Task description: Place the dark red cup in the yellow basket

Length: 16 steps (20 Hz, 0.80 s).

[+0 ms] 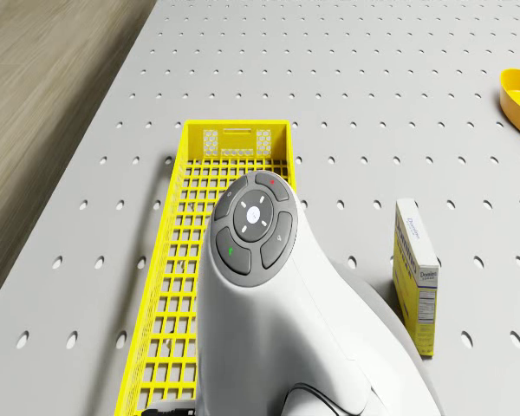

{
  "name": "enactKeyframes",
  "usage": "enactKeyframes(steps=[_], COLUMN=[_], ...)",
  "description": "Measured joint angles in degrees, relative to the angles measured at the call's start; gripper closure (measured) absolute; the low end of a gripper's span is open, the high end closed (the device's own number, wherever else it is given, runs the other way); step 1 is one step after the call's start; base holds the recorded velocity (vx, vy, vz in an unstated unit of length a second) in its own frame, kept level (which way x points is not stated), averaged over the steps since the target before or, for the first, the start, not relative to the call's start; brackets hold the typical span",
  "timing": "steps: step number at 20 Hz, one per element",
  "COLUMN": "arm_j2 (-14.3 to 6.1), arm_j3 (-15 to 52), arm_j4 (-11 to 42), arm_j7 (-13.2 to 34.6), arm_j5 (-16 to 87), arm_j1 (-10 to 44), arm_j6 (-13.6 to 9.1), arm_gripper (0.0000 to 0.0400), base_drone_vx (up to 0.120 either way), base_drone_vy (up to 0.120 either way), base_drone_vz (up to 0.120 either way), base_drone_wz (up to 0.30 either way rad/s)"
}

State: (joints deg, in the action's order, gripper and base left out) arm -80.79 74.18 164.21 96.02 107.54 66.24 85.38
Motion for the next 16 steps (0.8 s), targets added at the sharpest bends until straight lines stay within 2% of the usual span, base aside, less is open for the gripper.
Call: enactKeyframes(steps=[9, 16], arm_j2=[-1.0, -1.6], arm_j3=[0.2, 0.3], arm_j4=[-0.1, -0.1], arm_j7=[0.2, 0.4], arm_j5=[-0.4, -0.7], arm_j1=[0.3, 0.5], arm_j6=[0.9, 1.5], arm_gripper=[0.0300, 0.0300], base_drone_vx=[0.120, 0.120], base_drone_vy=[0.120, 0.006], base_drone_vz=[0.000, 0.000], base_drone_wz=[0.000, 0.000])
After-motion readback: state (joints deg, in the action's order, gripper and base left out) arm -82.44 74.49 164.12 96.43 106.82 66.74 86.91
